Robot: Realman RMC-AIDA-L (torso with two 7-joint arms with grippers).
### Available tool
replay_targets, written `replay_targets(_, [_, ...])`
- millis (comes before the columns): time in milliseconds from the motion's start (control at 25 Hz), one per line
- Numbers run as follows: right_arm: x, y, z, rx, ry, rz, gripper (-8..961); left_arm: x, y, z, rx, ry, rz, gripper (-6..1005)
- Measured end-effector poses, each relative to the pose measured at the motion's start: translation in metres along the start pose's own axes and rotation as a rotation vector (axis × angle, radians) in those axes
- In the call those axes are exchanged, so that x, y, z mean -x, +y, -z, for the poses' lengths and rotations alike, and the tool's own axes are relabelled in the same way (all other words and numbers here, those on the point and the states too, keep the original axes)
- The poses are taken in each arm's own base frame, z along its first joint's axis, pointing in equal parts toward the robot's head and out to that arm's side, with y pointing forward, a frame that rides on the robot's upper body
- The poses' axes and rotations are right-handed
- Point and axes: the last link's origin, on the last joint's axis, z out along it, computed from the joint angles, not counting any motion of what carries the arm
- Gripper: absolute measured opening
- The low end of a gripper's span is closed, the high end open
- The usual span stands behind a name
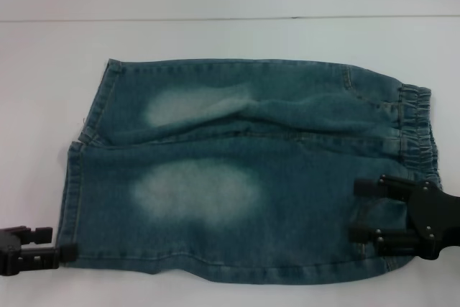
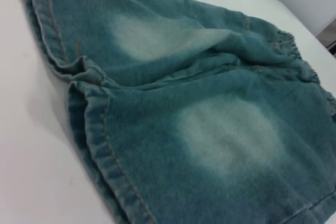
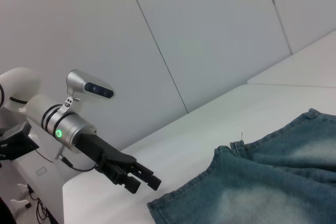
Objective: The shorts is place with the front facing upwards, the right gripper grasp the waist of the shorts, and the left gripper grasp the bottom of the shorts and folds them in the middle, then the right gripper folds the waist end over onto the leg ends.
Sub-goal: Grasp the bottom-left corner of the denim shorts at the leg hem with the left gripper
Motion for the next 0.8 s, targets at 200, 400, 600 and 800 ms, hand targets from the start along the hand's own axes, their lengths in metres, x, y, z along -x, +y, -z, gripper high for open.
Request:
replay_targets(200, [-0.0003,0.0004,0.0003,0.001,0.0,-0.001,925,0.0022,0.0013,-0.0049,0.005,-0.027,0.003,886])
replay_targets(400, [-0.0005,0.0007,0.0004,0.002,-0.001,-0.002,923,0.0016,0.002,-0.007,0.002,-0.038,-0.004,885])
replay_targets(600, [-0.0012,0.0011,0.0011,0.001,-0.002,-0.004,921,0.0008,0.0056,-0.0076,0.028,-0.046,-0.009,887])
replay_targets(800, [-0.001,0.0011,0.0009,0.001,-0.002,-0.004,920,-0.0025,0.0071,-0.005,0.032,-0.047,-0.025,887])
